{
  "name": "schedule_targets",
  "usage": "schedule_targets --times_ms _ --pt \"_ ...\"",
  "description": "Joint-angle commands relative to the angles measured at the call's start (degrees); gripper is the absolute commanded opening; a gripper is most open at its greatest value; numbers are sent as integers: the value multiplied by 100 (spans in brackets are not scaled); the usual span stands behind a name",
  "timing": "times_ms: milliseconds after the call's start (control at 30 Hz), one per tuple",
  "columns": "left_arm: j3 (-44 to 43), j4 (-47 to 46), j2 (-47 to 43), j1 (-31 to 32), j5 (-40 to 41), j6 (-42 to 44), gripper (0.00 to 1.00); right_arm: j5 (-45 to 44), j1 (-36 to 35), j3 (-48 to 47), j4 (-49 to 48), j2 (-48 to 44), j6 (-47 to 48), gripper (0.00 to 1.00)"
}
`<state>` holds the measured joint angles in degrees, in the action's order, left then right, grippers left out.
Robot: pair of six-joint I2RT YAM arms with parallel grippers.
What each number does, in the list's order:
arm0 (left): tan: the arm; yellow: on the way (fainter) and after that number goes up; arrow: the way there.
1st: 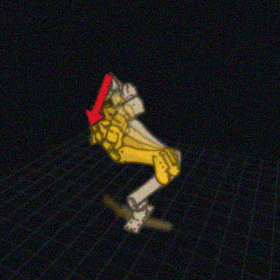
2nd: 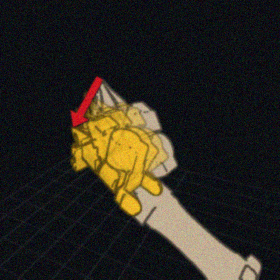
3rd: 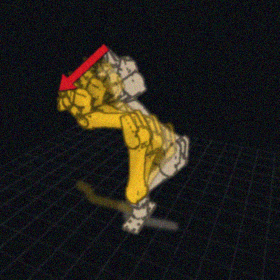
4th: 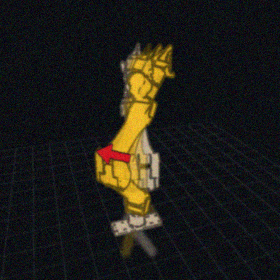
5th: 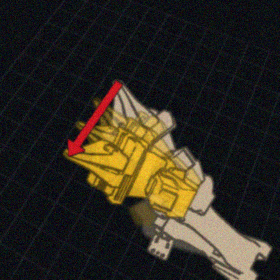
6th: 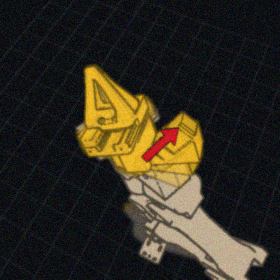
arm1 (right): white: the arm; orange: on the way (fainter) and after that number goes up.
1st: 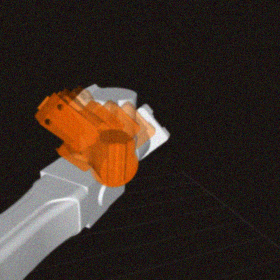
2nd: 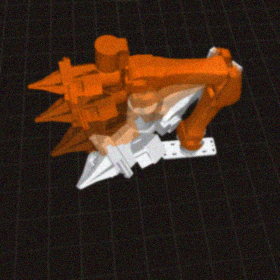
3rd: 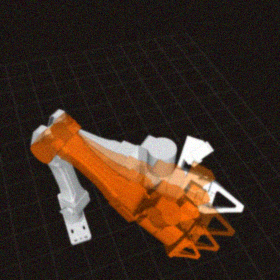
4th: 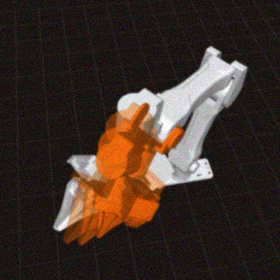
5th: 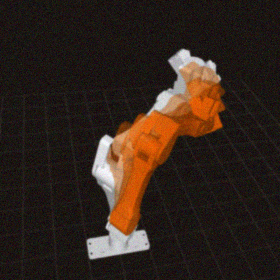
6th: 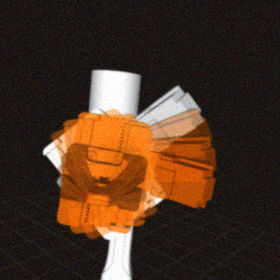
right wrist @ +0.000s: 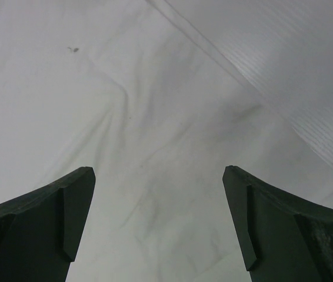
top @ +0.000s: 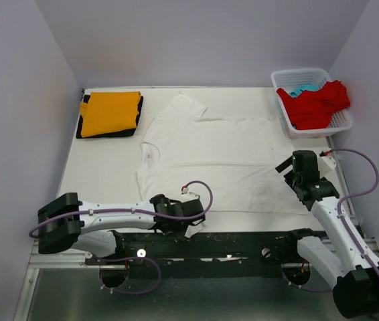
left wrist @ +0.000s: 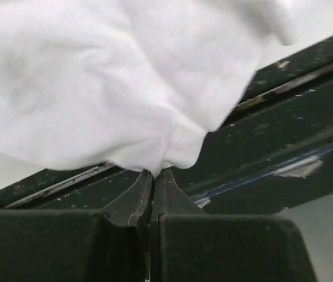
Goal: Fold and stack the t-shirts
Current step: Grab the side of the flattened tshirt closest away from the robot with both arms
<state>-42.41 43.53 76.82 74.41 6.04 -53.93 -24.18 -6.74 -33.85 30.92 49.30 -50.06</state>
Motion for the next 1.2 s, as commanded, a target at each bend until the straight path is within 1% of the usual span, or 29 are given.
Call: schedule_targets --times_ms 0,100,133,233,300,367,433,467,533,667,767,867,1000,1133,1167 --pt "103 -761 -492 -63 19 571 0 -553 20 -92 1315 -425 -713 100" --pt "63 -894 -595 -81 -83 771 0 -308 24 248 1262 -685 -1371 100" --pt "59 -907 -615 -91 -102 824 0 -223 24 394 1109 -695 -1416 100" --pt "74 -901 -705 -129 -112 895 0 -314 24 581 957 -288 -1749 100" --pt "148 -895 -841 -167 -108 915 0 -454 24 554 1319 -15 -2164 100" --pt "259 -1005 -1004 -228 -133 929 0 -365 24 712 1331 -5 -2347 99" --pt "358 -1131 -1154 -319 -235 962 0 -400 24 936 1238 -180 -2645 96" --pt "399 -1175 -1228 -347 -289 977 0 -365 24 1037 1109 -296 -2716 93" --pt "465 -1189 -1336 -396 -314 986 0 -334 25 1259 929 -510 -2810 89" --pt "536 -1154 -1476 -535 -370 986 0 -582 24 1292 1254 -653 -3029 83" --pt "548 -1146 -1526 -649 -453 1007 0 -458 26 1358 1217 -710 -3118 79" --pt "542 -1127 -1555 -738 -514 1034 0 -122 24 1297 1243 -758 -3047 79" --pt "532 -1128 -1591 -808 -543 1107 0 -594 24 1031 1856 -1000 -3173 80" --pt "650 -1237 -1723 -945 -602 1164 0 -317 20 1000 1958 -1179 -3139 79" --pt "707 -1319 -1751 -983 -762 1195 0 -239 24 1008 1970 -1143 -3124 79"
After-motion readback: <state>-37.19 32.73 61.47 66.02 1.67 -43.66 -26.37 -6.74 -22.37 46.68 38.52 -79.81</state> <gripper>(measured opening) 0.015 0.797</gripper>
